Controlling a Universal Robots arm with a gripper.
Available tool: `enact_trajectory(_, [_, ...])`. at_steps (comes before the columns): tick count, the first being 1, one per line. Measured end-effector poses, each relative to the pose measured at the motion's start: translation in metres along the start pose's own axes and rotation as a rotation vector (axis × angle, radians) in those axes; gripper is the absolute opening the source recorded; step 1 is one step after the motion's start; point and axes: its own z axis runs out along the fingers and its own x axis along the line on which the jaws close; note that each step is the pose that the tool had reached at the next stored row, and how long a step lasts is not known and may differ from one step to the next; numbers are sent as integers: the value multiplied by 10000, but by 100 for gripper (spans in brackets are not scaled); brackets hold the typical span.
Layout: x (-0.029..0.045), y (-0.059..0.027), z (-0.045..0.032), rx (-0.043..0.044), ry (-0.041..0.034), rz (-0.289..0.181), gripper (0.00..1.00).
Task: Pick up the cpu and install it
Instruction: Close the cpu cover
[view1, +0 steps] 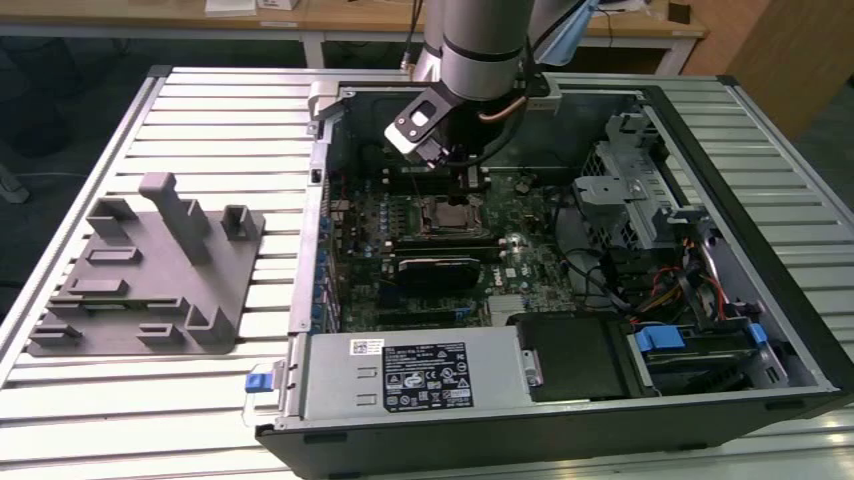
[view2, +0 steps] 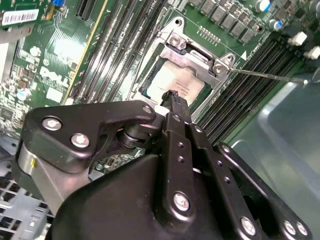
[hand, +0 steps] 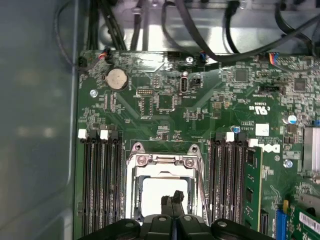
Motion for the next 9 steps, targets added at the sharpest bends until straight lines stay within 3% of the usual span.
enact_trajectory(9, [0, 0, 3, 42, -6, -1611, 11])
